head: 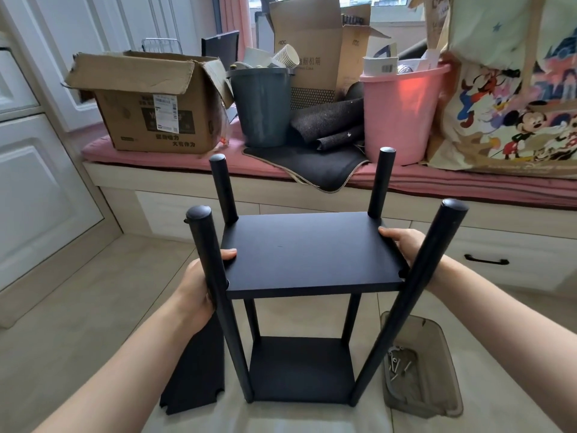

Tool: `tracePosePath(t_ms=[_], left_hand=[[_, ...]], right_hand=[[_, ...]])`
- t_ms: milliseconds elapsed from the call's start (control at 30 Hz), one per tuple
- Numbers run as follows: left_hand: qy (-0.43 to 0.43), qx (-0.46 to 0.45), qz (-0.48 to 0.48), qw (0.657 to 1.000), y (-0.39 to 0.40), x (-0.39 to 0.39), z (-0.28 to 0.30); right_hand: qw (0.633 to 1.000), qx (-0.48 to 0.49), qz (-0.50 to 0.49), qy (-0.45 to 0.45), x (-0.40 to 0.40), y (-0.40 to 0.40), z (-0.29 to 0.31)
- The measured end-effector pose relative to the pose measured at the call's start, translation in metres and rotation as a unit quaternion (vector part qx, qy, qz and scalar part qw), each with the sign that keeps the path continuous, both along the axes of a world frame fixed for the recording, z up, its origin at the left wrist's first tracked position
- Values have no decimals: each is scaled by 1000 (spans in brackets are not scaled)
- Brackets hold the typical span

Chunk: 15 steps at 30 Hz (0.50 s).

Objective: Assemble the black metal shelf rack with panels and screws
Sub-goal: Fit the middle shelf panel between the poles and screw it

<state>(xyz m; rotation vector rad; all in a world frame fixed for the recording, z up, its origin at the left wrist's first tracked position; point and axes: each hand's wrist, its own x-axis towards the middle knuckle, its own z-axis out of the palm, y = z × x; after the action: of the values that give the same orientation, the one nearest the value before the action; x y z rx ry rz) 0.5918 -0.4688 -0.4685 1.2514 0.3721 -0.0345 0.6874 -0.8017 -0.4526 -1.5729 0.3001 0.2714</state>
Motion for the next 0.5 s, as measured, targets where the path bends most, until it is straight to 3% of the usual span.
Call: tracePosePath(t_ms=[500], left_hand=[[1, -8, -5, 1000, 3, -1, -27]], right_hand=[[999, 8, 4, 37, -5, -2, -32]])
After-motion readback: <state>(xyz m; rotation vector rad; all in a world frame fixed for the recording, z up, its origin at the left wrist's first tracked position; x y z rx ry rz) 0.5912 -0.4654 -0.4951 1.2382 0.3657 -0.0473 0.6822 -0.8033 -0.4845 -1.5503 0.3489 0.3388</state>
